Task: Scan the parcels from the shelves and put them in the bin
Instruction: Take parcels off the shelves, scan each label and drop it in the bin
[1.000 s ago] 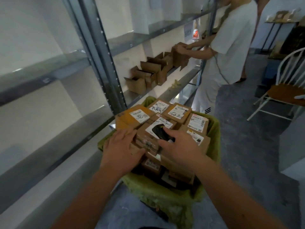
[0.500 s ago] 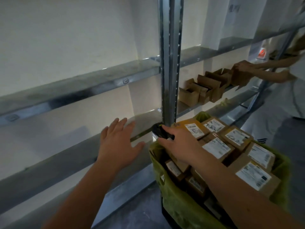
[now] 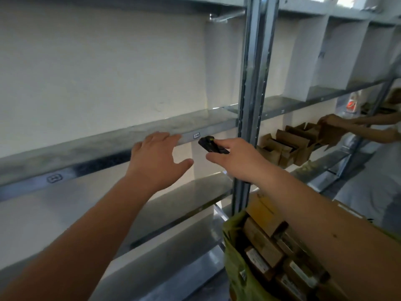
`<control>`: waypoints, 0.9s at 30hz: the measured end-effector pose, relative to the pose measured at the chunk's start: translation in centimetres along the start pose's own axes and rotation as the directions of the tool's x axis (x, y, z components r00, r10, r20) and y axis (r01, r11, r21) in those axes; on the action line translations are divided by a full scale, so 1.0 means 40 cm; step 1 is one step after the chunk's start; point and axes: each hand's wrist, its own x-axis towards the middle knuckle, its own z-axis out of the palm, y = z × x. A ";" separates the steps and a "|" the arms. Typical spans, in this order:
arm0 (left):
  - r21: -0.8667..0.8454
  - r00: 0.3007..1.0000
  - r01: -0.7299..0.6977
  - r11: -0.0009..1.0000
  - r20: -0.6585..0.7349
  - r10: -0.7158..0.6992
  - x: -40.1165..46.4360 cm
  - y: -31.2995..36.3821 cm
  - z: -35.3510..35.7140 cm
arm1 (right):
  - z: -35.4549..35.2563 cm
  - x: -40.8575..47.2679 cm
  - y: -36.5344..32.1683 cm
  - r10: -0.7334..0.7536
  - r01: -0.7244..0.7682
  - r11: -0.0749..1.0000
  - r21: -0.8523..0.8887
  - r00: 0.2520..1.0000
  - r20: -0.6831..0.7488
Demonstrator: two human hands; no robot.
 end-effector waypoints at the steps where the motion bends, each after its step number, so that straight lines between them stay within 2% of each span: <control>1: -0.007 1.000 0.006 1.000 0.016 -0.006 0.014 -0.003 -0.003 | 0.003 0.013 -0.004 0.004 -0.004 1.000 0.001 1.000 -0.006; 8: -0.114 0.998 0.054 0.992 0.023 -0.051 0.143 -0.073 0.000 | 0.001 0.144 -0.017 0.021 -0.019 0.996 -0.086 1.000 0.018; 15: -0.015 0.984 0.145 0.989 0.111 -0.142 0.300 -0.081 0.032 | 0.011 0.356 -0.031 0.012 -0.004 0.976 -0.216 0.999 0.040; 21: -0.057 0.974 0.199 0.978 0.122 -0.191 0.421 -0.097 0.052 | 0.020 0.537 -0.010 0.002 0.019 0.974 -0.226 0.996 0.089; 27: -0.069 0.968 0.226 0.972 0.128 -0.216 0.507 -0.101 0.089 | 0.053 0.700 0.006 0.056 -0.008 0.901 -0.433 0.993 0.099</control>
